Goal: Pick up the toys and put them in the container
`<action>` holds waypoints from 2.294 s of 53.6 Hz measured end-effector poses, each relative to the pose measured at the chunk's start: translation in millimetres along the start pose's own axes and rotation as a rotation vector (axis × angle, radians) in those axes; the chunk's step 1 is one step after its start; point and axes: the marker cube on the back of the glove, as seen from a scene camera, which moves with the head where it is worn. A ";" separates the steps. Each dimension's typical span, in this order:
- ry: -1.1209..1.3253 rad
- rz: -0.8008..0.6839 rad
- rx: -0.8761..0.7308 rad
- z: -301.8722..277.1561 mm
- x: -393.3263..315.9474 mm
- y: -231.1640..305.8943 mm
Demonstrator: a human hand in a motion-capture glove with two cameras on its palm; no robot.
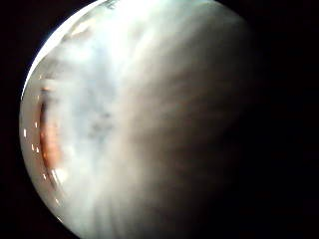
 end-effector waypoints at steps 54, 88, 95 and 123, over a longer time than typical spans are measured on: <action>0.058 0.050 -0.317 51.4 -36.9 -31.1; -0.069 0.386 -0.387 131.0 227.1 54.0; -0.131 0.388 -0.404 199.1 255.4 49.5; -0.220 0.533 -0.150 393.4 287.3 44.9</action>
